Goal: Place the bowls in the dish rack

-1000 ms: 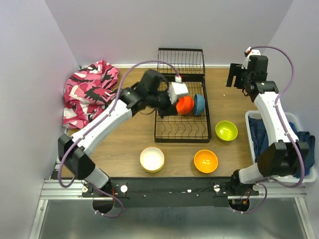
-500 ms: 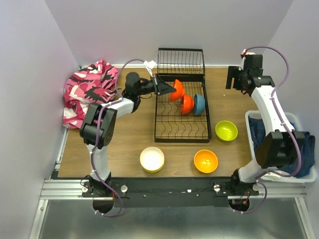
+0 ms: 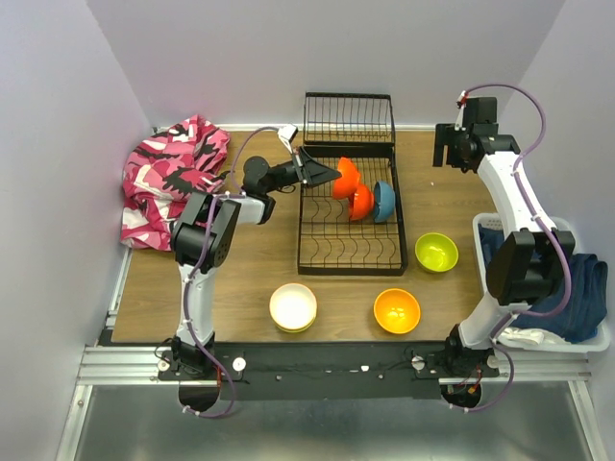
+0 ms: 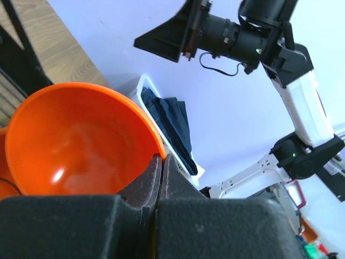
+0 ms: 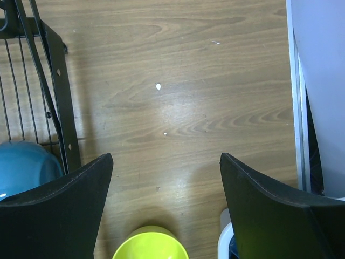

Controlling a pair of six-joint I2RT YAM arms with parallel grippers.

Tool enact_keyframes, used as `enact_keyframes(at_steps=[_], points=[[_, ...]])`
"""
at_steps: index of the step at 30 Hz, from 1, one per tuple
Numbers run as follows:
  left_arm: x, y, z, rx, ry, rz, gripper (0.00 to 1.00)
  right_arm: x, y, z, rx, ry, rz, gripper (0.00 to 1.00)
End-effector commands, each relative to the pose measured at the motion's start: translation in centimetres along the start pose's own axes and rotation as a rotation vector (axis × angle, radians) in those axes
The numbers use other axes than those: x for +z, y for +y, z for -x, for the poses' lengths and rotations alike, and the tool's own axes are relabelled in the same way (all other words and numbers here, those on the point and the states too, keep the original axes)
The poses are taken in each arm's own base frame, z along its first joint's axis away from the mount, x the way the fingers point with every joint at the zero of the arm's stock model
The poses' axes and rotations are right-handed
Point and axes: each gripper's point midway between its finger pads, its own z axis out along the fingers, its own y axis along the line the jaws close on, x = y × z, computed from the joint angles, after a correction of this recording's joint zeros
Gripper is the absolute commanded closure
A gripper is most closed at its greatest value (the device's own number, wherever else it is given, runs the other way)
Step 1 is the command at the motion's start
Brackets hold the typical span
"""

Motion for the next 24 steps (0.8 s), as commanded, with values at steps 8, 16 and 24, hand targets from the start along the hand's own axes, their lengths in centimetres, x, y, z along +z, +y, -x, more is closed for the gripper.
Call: enact_keyframes(at_steps=[8, 16, 24], points=[[-1.2, 2.1, 1.0, -0.038, -0.094, -0.037, 1.0, 0.5, -0.7, -1.9, -0.021, 0.054, -0.033, 0.12], [-1.0, 4.2, 0.1, -0.079, -0.089, -0.011, 1.0, 0.7, -0.7, -2.1, -0.027, 0.062, -0.035, 0.12], [0.5, 4.9, -1.2, -0.121, -0.084, -0.043, 1.0, 1.2, -0.4, -3.6, -0.031, 0.101, -0.021, 0.12]])
